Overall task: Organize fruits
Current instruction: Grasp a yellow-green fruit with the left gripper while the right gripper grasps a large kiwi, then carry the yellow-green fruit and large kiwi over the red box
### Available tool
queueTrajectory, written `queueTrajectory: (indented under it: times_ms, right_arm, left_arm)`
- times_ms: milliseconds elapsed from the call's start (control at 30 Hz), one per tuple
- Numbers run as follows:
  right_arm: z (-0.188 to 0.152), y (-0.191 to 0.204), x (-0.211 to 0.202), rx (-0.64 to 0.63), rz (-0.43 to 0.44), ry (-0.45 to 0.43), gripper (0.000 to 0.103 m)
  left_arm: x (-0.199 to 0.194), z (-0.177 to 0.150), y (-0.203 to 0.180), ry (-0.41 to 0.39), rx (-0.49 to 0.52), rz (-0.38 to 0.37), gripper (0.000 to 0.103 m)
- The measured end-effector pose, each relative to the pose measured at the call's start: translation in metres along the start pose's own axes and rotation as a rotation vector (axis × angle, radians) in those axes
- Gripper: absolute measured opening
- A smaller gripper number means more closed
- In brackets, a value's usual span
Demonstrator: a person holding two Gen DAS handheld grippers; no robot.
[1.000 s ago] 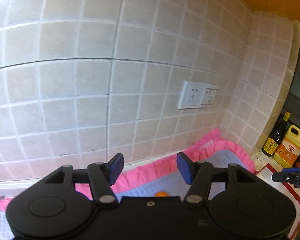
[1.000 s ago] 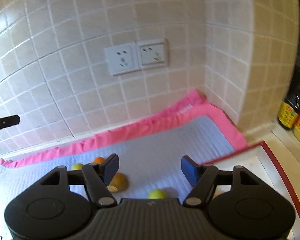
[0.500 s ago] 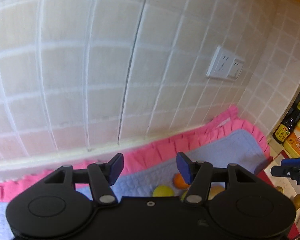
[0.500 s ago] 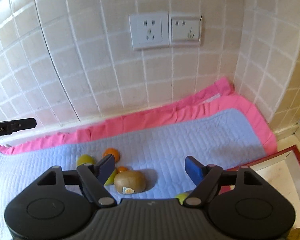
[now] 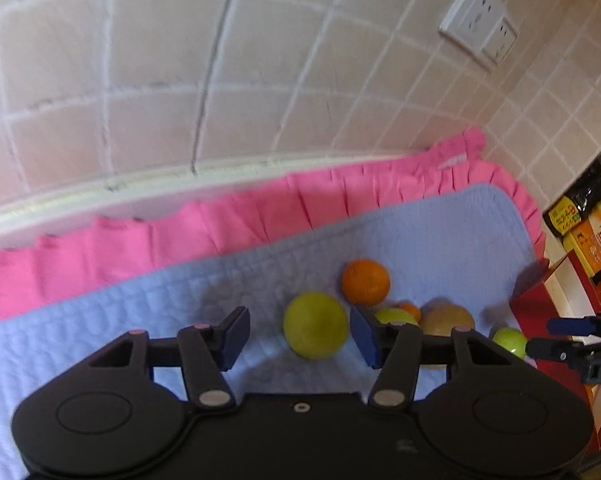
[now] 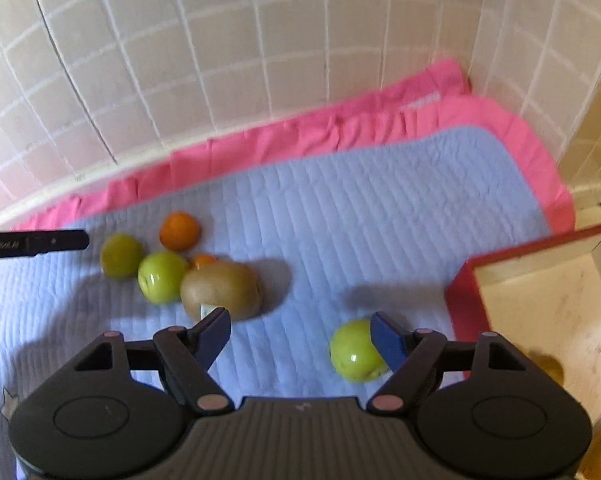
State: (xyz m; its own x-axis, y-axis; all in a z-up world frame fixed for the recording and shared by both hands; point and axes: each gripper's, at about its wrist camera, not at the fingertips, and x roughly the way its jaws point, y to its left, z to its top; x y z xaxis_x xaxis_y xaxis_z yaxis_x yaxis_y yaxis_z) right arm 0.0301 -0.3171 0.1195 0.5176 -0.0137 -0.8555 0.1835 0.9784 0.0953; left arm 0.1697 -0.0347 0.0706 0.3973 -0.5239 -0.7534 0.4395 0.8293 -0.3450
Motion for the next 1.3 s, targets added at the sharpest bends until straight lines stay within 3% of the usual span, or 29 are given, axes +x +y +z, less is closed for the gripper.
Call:
queueTrajectory:
  times_ms: [233,333,467,667,967,1100,1300]
  right_arm:
    - [-0.017,-0.003,0.007,-0.011,-0.091,0.019,0.078]
    - [-0.015,-0.004,0.004,0.005,-0.047,0.003,0.078]
    - [0.000,0.018,0.006,-0.034,0.030,-0.019,0.078]
    - [0.013,0.047,0.033,-0.055,0.098,0.009,0.079]
    - [0.020,0.054,0.067,-0.073,0.104,0.029,0.078]
    - [0.021,0.054,0.078,-0.064,0.118,0.038,0.070]
    - [0.019,0.052,0.078,-0.064,0.132,0.021,0.068]
  left_arm:
    - [0.023,-0.004,-0.005,0.044,-0.006,-0.020,0.065]
    - [0.028,-0.003,-0.006,0.048,-0.005,-0.025,0.064]
    - [0.037,-0.003,-0.006,0.059,-0.019,-0.024,0.054]
    - [0.042,-0.002,0.000,0.052,-0.038,-0.039,0.053]
    - [0.045,-0.002,0.014,0.041,-0.097,-0.093,0.053]
    - [0.046,-0.001,0.013,0.040,-0.097,-0.093,0.054]
    - [0.048,0.000,0.009,0.031,-0.075,-0.076,0.054]
